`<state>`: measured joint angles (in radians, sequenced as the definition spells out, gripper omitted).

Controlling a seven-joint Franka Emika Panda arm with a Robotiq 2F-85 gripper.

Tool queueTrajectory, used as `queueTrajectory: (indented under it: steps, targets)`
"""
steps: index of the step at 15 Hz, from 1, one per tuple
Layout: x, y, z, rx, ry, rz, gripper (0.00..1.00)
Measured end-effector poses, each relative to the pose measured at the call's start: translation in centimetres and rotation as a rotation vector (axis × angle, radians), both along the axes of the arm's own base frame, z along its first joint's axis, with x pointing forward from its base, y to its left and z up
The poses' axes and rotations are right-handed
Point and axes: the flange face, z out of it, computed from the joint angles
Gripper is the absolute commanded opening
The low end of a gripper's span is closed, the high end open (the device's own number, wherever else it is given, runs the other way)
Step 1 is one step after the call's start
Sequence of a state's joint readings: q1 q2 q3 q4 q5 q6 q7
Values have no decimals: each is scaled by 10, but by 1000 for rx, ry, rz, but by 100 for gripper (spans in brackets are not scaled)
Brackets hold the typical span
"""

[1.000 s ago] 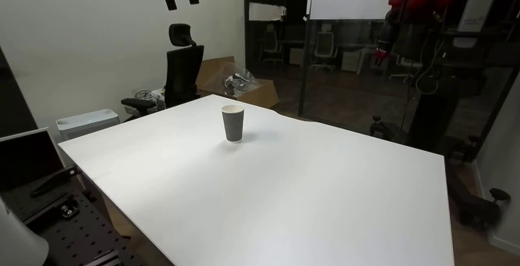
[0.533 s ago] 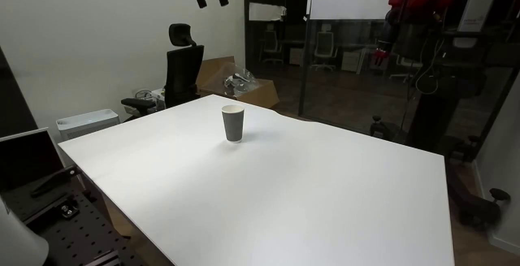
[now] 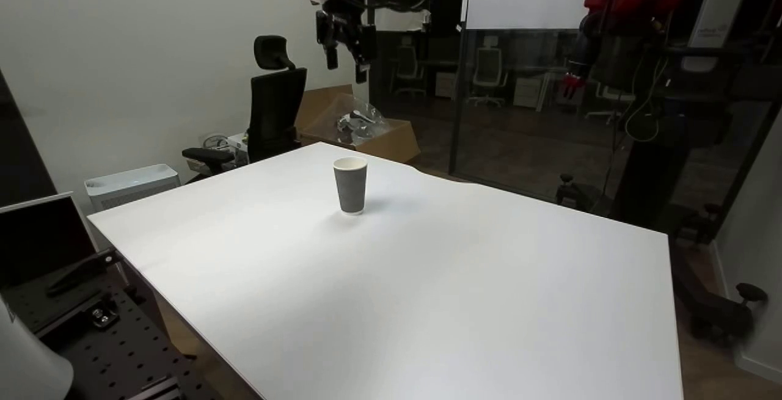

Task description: Move the brown coffee cup to the center of the table

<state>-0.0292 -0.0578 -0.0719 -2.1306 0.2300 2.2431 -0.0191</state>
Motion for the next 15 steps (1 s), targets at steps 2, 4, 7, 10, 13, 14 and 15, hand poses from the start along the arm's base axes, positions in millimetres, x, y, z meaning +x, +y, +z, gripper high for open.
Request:
queueTrajectory:
  steps: [2,4,7,10,13,14,15]
  targets:
    - [14,-9,-16,-63,22,-44,100]
    - [20,-11,-20,-74,28,-58,100]
    - [20,-11,-20,-77,28,-60,100]
    - [25,-10,-34,-110,51,-55,100]
    - [38,-4,-62,-146,95,-44,100]
    - [44,-3,-72,-156,109,-42,100]
    - [49,-1,-82,-165,123,-36,100]
